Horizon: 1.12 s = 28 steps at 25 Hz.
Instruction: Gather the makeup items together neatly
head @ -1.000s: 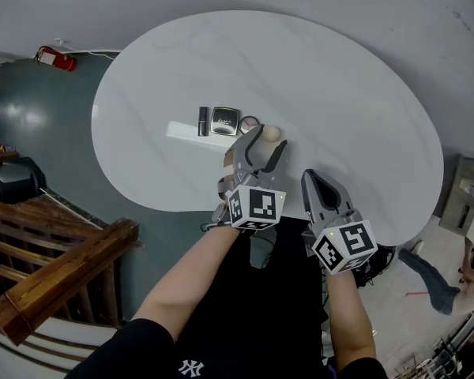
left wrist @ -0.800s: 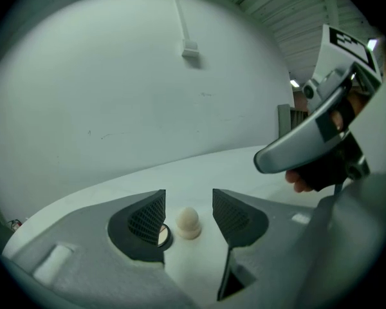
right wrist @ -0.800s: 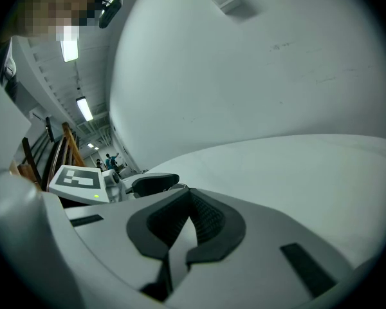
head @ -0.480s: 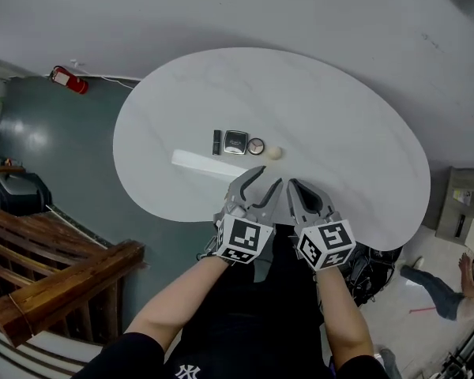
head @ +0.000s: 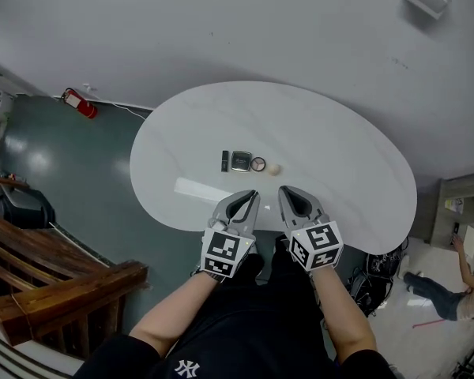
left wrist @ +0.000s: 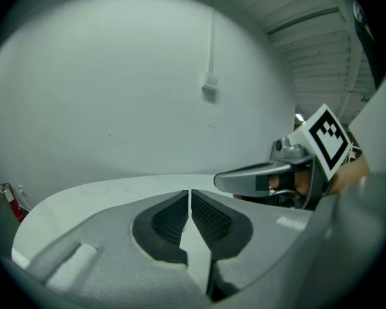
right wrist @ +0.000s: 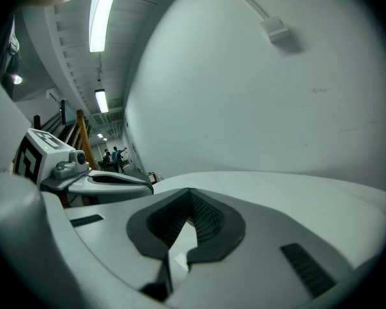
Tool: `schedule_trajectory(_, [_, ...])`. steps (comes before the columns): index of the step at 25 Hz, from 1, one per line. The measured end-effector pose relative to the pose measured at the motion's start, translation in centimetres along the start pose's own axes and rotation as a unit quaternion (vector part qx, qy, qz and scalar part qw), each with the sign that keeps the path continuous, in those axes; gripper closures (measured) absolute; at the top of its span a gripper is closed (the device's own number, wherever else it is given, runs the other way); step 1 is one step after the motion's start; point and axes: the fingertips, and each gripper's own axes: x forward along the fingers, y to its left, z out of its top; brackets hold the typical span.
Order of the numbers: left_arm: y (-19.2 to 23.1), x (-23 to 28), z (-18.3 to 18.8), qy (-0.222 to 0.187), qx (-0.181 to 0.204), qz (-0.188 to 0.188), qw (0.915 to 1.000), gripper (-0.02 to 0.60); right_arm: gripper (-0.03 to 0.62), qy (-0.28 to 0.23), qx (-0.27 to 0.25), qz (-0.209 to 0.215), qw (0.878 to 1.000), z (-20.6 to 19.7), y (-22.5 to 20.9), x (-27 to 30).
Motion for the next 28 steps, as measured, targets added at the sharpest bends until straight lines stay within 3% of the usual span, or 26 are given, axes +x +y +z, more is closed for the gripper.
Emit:
schedule_trajectory(15, [1.2, -5.6, 7.0, -0.052, -0.060, 0.006, 0.9968, 0.574, 0.582, -0.048, -0.026, 0.015, 0.998, 6.1, 4.5, -2.5])
schedule_trajectory(28, [1.3, -6.9, 9.6, -0.088, -0.054, 0.006, 0.9946, 0.574, 0.582, -0.057, -0.059, 0.010, 0.997, 8.7, 6.0, -3.2])
